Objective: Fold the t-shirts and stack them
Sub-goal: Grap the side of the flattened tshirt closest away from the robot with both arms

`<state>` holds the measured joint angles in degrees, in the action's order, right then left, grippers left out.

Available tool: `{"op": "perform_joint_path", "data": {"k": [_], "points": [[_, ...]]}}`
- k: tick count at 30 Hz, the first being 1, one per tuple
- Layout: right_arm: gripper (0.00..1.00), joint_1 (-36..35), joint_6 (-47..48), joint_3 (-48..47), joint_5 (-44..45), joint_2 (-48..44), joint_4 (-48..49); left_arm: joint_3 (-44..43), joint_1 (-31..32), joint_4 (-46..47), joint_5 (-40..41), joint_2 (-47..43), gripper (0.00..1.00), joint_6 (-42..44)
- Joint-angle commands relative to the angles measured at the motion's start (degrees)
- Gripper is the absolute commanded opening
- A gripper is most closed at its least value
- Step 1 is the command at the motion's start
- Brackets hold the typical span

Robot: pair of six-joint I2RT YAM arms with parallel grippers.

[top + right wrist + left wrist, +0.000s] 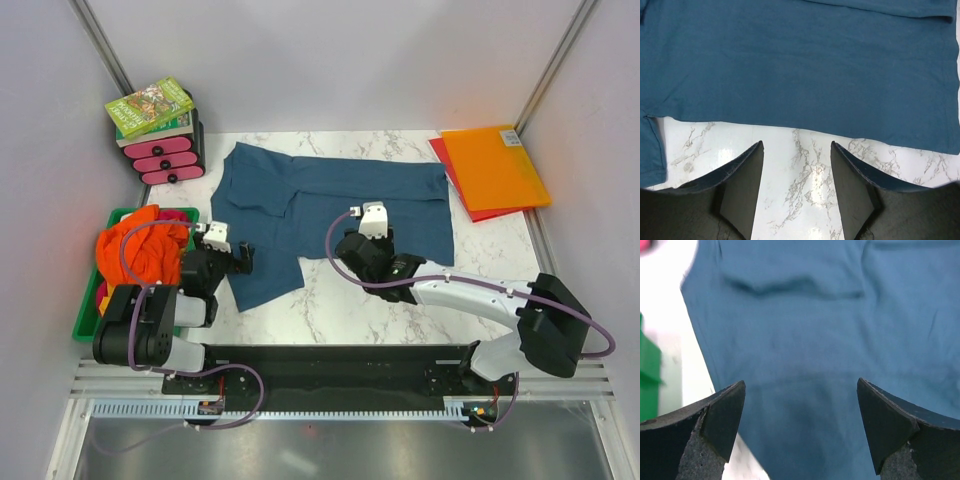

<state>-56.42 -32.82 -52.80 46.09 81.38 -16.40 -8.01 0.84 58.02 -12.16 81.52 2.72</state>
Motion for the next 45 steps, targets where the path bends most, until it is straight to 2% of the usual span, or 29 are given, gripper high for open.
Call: {"op": "perform_joint_path", "data": {"k": [1,3,12,23,29,33,34,35,36,37,38,39,40,41,43,44,45], "points": [[0.63,-0.18,-2.07,-3.1,1.9,0.36,-1.08,-4.53,0.39,5.86,-0.94,-0.03,1.0,0.63],[0.64,-0.18,-1.9,-3.02,2.52,-0.96,-1.44,-5.87,0.39,4.91,6.86,0.91,1.0,-1.74],[0.64,-0.26,1.44,5.5,9.72,-9.48,2.34,-5.26,0.39,6.23,6.45,0.75,1.0,-1.84],[0.64,-0.09,1.88,10.86,6.65,-15.55,4.8,-5.26,0.39,6.14,6.45,0.66,1.0,-1.93],[0.64,-0.09,0.13,14.47,6.04,-15.73,6.91,-5.26,0.39,6.05,6.45,0.75,1.0,-1.93],[0.65,-0.18,-0.41,16.14,5.6,-16.96,7.35,-5.79,-0.75,5.44,2.85,0.4,1.0,-2.19],[0.65,-0.09,-0.06,16.41,5.59,-17.31,7.44,-6.05,0.29,4.74,6.85,-0.12,1.0,-1.76],[0.65,-0.09,0.64,16.41,5.51,-17.57,7.44,-6.4,2.3,1.25,11.94,-1.35,1.0,-1.15],[0.65,-0.18,1.17,16.23,5.33,-17.75,7.26,-10.06,7.72,-5.13,19.82,-5.88,1.0,-0.01],[0.65,-0.09,1.61,16.23,5.42,-18.36,6.91,-13.23,9.6,-11.9,29.12,-7.84,1.0,1.13],[0.65,-0.09,2.57,16.23,5.68,-18.63,6.82,-16.3,10.92,-24.06,31.13,-9.08,1.0,2.89],[0.66,-0.18,3.11,16.15,5.77,-18.98,6.82,-22.16,14.24,-29.49,33.93,-11.27,1.0,3.08],[0.66,-0.09,3.72,15.97,5.86,-19.07,6.65,-25.18,16.45,-34.33,41.97,-12.07,1.0,3.51],[0.66,-0.09,4.42,15.8,6.38,-19.16,6.39,-31.13,18.74,-44.56,48.05,-12.43,1.0,2.56],[0.66,-0.09,4.6,15.01,7.09,-19.07,5.07,-37.83,24.63,-57.32,62.97,-11.74,1.0,-2.16],[0.66,-0.09,4.43,14.65,7.26,-19.07,4.46,-45.35,25.95,-74.54,62.79,-11.3,1.0,-10.02],[0.66,-0.18,4.17,14.13,7.35,-19.16,3.75,-48.21,28.05,-82.37,61.74,-10.68,1.0,-15.06]]}}
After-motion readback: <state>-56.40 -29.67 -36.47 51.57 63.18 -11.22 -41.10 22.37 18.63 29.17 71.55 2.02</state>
